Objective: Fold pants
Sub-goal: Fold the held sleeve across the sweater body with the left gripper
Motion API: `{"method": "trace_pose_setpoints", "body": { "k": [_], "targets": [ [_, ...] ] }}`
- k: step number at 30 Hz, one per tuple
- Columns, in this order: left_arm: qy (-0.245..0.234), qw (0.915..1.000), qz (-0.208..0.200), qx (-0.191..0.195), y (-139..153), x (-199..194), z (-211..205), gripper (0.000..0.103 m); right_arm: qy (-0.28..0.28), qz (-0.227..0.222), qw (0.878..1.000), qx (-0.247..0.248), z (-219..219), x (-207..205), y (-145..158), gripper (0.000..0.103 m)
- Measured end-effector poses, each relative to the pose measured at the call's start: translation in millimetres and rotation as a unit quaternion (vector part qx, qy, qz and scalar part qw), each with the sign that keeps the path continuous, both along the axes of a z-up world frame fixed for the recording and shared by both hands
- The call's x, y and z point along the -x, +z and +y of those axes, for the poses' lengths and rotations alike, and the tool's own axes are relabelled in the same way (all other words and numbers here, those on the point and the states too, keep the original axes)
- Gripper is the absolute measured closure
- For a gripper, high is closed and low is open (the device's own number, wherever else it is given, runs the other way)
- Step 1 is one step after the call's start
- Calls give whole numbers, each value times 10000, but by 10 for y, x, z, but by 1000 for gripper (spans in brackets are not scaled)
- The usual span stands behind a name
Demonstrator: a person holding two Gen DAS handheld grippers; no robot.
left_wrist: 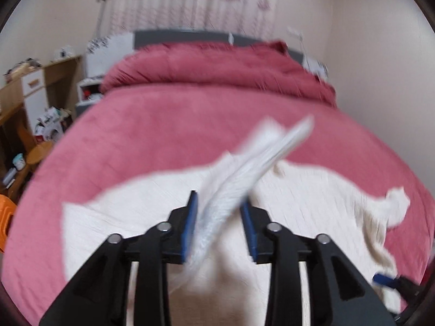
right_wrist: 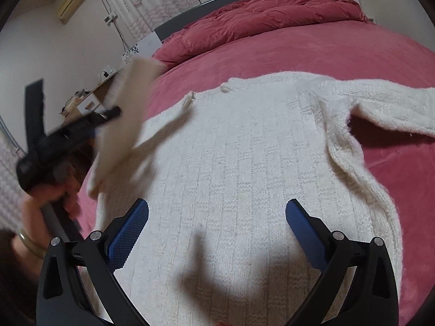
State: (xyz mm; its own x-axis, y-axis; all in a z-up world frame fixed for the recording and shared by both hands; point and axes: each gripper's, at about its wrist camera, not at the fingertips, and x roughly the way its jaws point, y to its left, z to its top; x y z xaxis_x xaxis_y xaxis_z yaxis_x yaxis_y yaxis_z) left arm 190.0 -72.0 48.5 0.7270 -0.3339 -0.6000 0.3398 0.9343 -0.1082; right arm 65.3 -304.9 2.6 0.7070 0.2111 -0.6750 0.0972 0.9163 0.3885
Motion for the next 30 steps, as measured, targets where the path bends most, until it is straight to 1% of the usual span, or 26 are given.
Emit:
{"method": "trace_pose_setpoints", "body": {
  "k": [1, 2, 3, 4, 6, 7, 9, 10, 12, 13, 14, 17, 18, 19, 21, 22, 23, 25, 27, 29, 30],
  "targets": [
    [-46, 10000, 67, -31, -64, 13, -44, 49, -17, 20, 10000, -11, -26, -11, -8, 3],
    [-104, 9998, 143, -26, -130, 49, -88, 41, -12, 33, 10000, -31, -42, -19, -13, 3],
    [-149, 9997, 179, 12, -170, 100, -133, 30, -8, 54, 10000, -57, -63, -36, -24, 3],
    [-195, 9996, 169, 88, -202, 192, -123, 25, -24, 81, 9999, -84, -81, -42, -38, 3],
    [-260, 9994, 94, 203, -245, 332, -97, 20, -63, 162, 9997, -198, -129, -59, -75, 3],
    [-272, 9993, -31, 259, -247, 475, -27, 18, -77, 205, 9994, -265, -147, -74, -97, 3],
    [-229, 9989, -285, 278, -289, 630, 137, 17, -73, 251, 9986, -451, -171, -121, -121, 3],
    [-130, 9983, -505, 242, -296, 791, 238, 17, -48, 251, 9983, -517, -168, -144, -126, 3],
    [67, 9972, -700, 260, -353, 874, 428, 16, 60, 195, 9980, -602, -128, -214, -123, 9],
    [221, 9969, -693, 298, -409, 922, 525, 16, 115, 189, 9975, -675, -109, -253, -127, 12],
    [332, 9969, -638, 327, -459, 948, 593, 16, 194, 197, 9959, -866, -96, -335, -136, 18],
    [734, 9951, -432, 493, -599, 940, 780, 16, 328, 241, 9889, -1426, -74, -584, -203, 30],
    [894, 9940, -281, 567, -640, 906, 838, 16, 361, 254, 9869, -1549, -66, -678, -215, 31],
    [1008, 9928, -187, 622, -684, 850, 887, 16, 366, 279, 9864, -1581, -51, -802, -224, 31],
    [1218, 9897, 19, 756, -773, 779, 976, 16, 322, 326, 9876, -1505, -22, -954, -231, 35],
    [1325, 9873, 128, 863, -822, 756, 1032, 16, 308, 431, 9868, -1528, -10, -1060, -268, 35],
    [1414, 9849, 239, 972, -869, 731, 1083, 16, 301, 470, 9852, -1621, -8, -1107, -297, 35],
    [1502, 9811, 486, 1123, -989, 642, 1119, 16, 257, 466, 9814, -1842, -13, -1190, -366, 39],
    [1486, 9802, 548, 1191, -1034, 624, 1132, 15, 269, 397, 9813, -1864, -2, -1257, -403, 48],
    [1464, 9809, 534, 1162, -1056, 637, 1090, 12, 357, 333, 9799, -1933, 11, -1339, -417, 52],
    [1470, 9812, 533, 1135, -1058, 637, 1076, 12, 345, 266, 9803, -1926, 13, -1369, -421, 59]
  ]
}}
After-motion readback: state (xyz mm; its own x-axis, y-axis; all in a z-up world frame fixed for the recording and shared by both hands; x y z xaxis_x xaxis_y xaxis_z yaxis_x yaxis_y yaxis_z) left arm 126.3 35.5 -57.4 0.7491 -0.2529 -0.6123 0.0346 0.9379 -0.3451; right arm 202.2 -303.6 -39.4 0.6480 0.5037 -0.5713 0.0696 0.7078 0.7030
